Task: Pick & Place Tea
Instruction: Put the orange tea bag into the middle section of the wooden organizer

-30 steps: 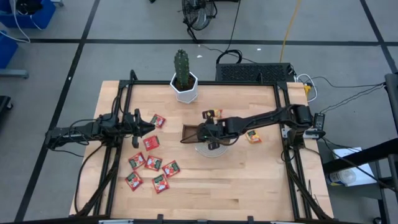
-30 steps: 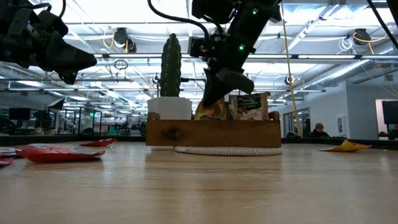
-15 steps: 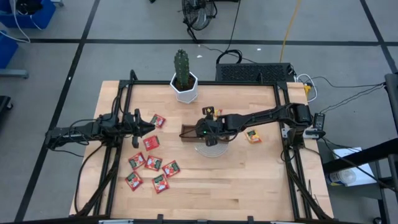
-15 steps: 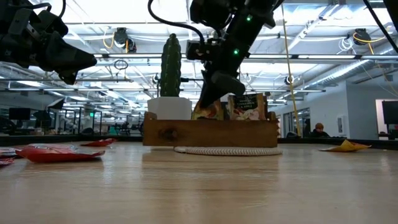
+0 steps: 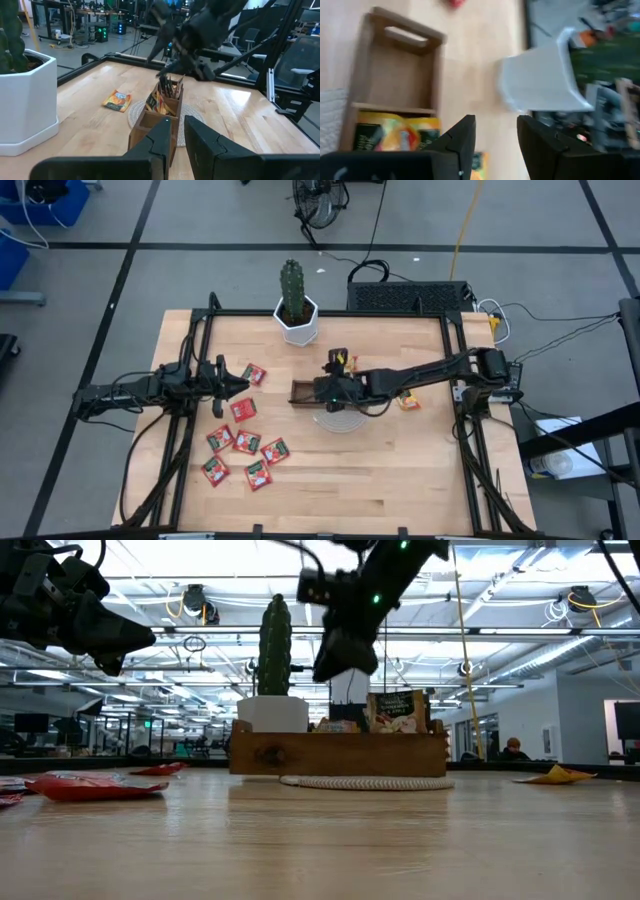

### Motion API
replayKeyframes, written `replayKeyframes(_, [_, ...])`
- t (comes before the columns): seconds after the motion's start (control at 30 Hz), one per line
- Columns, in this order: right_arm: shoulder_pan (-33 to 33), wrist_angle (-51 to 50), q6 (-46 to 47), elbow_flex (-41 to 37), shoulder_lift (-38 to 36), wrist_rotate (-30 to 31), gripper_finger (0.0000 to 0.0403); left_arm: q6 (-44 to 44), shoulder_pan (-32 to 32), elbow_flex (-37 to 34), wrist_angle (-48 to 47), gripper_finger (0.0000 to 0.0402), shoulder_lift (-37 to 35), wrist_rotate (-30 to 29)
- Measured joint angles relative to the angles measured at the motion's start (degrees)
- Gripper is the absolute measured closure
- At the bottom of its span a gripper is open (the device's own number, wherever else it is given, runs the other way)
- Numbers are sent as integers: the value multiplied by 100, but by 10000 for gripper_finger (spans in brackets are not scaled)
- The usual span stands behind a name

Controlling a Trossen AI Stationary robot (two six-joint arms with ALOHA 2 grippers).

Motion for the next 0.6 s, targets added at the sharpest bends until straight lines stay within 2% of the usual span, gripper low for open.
replayKeyframes(0.07, [125, -73, 150, 0, -183, 311, 271, 0, 1, 0, 0, 344, 2, 1])
replayKeyframes(0.1, [167, -133, 242, 0, -282, 259, 273, 0, -1, 0, 1, 344, 2, 1])
replayKeyframes(0.27, [274, -261, 542, 4, -543, -1498, 291, 0, -1, 0, 2, 344, 2, 1])
replayKeyframes(0.3, [320, -321, 348, 4, -532, -1526, 302, 0, 0, 0, 0, 344, 2, 1])
replayKeyframes(0.37, [429, -515, -269, 90, -471, -1188, 337, -1, 1, 0, 1, 344, 1, 0])
replayKeyframes(0.47, [482, -961, -656, 690, -275, -968, 391, 0, -1, -1, 1, 344, 2, 1])
replayKeyframes(0.6, [201, -1876, 33, 1239, 115, -1928, 401, -2, 0, 0, 1, 344, 2, 2])
